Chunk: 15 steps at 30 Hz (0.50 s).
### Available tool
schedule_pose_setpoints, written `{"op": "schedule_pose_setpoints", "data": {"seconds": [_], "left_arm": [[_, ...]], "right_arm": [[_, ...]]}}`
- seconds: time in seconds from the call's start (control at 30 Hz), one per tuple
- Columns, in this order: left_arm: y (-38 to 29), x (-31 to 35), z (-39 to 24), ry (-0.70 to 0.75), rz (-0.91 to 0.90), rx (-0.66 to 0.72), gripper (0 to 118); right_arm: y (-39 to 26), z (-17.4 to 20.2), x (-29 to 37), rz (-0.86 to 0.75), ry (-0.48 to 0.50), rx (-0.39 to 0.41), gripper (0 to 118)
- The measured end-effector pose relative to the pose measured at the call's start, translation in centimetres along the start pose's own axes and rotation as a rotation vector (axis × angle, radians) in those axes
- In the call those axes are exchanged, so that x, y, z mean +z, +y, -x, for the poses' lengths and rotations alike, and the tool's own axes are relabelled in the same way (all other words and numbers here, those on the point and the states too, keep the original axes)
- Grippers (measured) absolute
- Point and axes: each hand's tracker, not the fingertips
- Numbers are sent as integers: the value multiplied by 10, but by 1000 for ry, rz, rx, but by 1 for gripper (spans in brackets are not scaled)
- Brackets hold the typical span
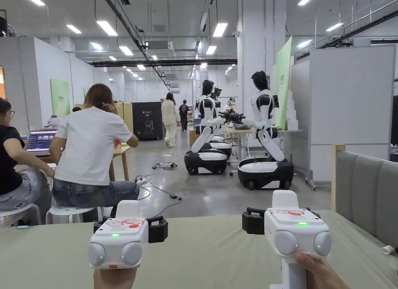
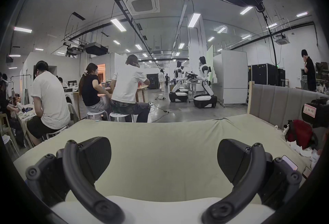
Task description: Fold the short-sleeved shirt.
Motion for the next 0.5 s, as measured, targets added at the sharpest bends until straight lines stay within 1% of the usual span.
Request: {"op": "schedule_pose_setpoints", "data": {"seconds": [0.1,0.27,0.5], "left_arm": [[-1,1,1,3,5,3,118],[-2,0,1,2,14,0,118],[-3,-1,0,-1,12,-3,118]], "right_arm": [[2,0,1,-10,3,0,118],[2,1,2,-23,-5,21,118],[1,-2,3,-23,5,14,118]]}}
